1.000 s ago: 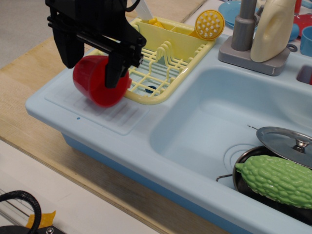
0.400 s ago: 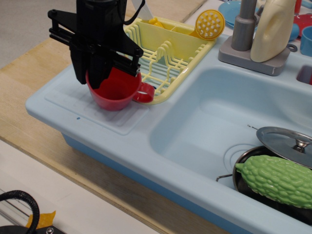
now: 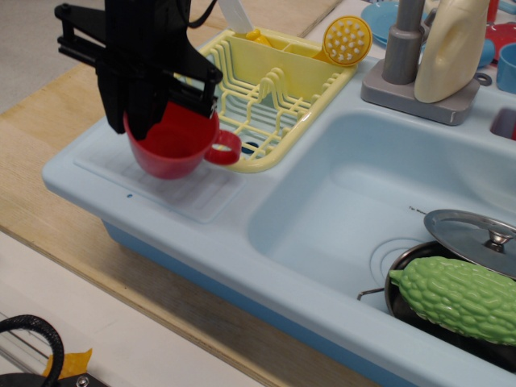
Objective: Flip cup upright
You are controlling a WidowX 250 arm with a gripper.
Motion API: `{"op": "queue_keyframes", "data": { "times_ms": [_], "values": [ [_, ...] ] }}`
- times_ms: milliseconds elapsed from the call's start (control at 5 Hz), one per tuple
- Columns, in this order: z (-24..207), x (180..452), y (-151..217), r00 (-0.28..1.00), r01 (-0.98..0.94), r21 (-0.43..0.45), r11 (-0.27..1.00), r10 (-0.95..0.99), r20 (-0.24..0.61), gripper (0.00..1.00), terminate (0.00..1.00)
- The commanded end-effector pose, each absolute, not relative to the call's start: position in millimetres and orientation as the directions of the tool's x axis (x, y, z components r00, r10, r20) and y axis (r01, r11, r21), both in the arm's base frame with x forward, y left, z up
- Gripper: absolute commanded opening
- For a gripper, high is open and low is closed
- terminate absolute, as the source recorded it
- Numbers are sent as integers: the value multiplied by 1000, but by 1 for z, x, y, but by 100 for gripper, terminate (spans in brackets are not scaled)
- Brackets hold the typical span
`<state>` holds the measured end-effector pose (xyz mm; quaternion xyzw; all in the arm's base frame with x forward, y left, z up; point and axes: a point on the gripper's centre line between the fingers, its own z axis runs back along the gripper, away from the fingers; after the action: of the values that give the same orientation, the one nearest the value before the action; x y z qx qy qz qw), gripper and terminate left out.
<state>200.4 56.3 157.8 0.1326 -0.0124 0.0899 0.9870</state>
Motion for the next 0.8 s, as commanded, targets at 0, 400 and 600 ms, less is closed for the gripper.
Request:
{"op": "queue_keyframes", "data": {
  "times_ms": [0,400,600],
  "values": [
    [154,213,68,986,-145,229,963,160,-48,0,0],
    [147,208,79,974,-171,194,966,195,-113,100,0],
    [147,208,79,974,-171,194,966,195,-113,100,0]
  ]
}}
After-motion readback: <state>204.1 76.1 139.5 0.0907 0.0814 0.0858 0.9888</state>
